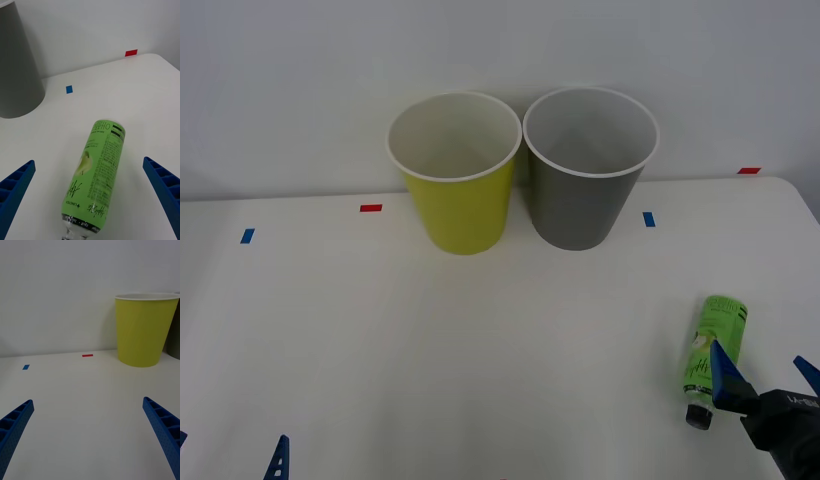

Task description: Put cans in the gray bin and PET bottles in the light green bin.

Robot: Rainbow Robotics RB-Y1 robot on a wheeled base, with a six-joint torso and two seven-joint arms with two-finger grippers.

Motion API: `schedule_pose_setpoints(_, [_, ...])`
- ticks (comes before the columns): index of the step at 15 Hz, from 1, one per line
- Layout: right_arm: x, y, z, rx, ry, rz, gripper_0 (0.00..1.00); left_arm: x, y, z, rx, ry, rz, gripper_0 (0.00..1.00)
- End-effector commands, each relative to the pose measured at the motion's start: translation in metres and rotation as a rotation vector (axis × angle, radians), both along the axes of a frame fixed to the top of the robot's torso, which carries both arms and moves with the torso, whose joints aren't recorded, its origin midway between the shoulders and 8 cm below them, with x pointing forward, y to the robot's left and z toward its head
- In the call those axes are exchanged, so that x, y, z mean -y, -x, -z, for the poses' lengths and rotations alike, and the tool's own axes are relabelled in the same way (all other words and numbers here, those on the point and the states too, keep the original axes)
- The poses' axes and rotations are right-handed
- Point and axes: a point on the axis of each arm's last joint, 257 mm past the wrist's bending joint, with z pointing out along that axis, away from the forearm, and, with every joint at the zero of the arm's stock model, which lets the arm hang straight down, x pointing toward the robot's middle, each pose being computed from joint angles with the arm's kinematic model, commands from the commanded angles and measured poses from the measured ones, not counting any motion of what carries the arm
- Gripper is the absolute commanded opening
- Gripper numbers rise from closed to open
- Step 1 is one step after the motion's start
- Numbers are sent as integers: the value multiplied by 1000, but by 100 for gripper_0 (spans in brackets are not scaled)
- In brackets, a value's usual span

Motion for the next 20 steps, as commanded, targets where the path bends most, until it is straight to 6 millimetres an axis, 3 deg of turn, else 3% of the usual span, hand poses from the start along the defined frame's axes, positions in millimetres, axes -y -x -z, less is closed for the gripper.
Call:
schedule_pose_setpoints(1, [11, -26, -8, -34, -75, 55, 100, 0, 0, 0, 0, 0, 0, 100])
schedule_pose_setpoints(5, [18, -43, -2, -116, -164, 123, 100, 0, 0, 0, 0, 0, 0, 100])
schedule_pose_setpoints(12, [27, -43, 17, -332, -224, 183, 100, 0, 0, 0, 0, 0, 0, 100])
schedule_pose_setpoints(15, [23, -43, 25, -428, -195, 159, 100, 0, 0, 0, 0, 0, 0, 100])
schedule_pose_setpoints(20, [26, -68, 33, -495, -93, 83, 100, 0, 0, 0, 0, 0, 0, 100])
